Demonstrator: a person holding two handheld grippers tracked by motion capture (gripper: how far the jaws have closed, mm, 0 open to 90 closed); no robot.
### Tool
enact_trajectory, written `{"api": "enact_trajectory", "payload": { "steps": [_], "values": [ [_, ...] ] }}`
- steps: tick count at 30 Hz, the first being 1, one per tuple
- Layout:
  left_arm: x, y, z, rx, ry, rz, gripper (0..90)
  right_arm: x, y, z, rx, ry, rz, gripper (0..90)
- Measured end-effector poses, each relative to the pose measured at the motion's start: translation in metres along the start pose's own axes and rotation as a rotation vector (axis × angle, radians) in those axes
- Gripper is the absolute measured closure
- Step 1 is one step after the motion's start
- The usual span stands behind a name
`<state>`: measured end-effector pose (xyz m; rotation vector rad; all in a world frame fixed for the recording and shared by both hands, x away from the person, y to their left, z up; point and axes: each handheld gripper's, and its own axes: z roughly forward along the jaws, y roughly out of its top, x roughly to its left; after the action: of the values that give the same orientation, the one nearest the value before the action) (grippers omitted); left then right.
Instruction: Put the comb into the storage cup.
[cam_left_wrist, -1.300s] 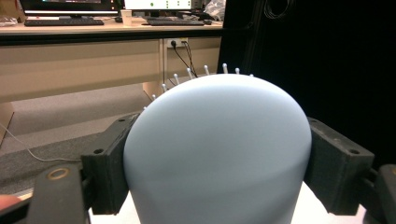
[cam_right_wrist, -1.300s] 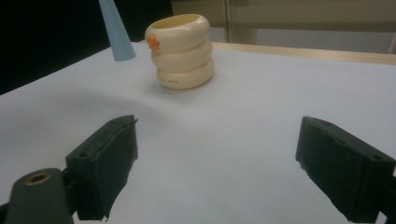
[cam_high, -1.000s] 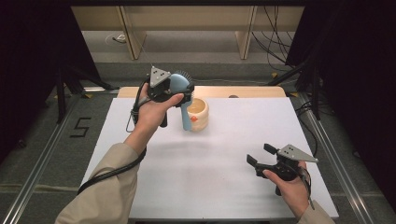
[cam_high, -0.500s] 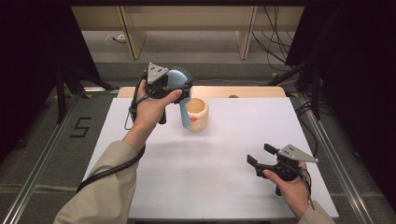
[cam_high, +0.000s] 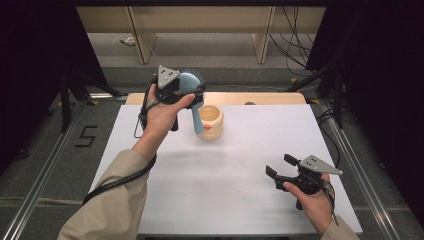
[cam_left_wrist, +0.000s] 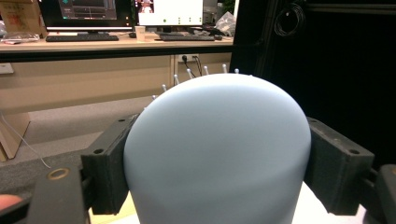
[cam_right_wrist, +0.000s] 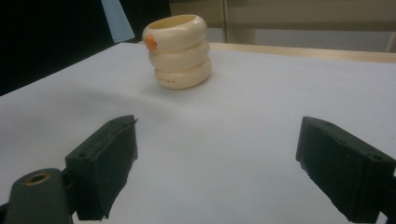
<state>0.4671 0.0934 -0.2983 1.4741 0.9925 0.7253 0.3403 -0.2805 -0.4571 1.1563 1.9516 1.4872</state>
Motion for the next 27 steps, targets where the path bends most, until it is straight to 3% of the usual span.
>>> {"api": "enact_trajectory", "payload": {
  "steps": [27],
  "values": [
    [-0.0010, 0.0072, 0.0018, -0.031, 0.012, 0.013, 19.7, -0.0004, -0.0008, -0.0007, -0.003, 0.001, 0.002, 13.3]
  ]
}}
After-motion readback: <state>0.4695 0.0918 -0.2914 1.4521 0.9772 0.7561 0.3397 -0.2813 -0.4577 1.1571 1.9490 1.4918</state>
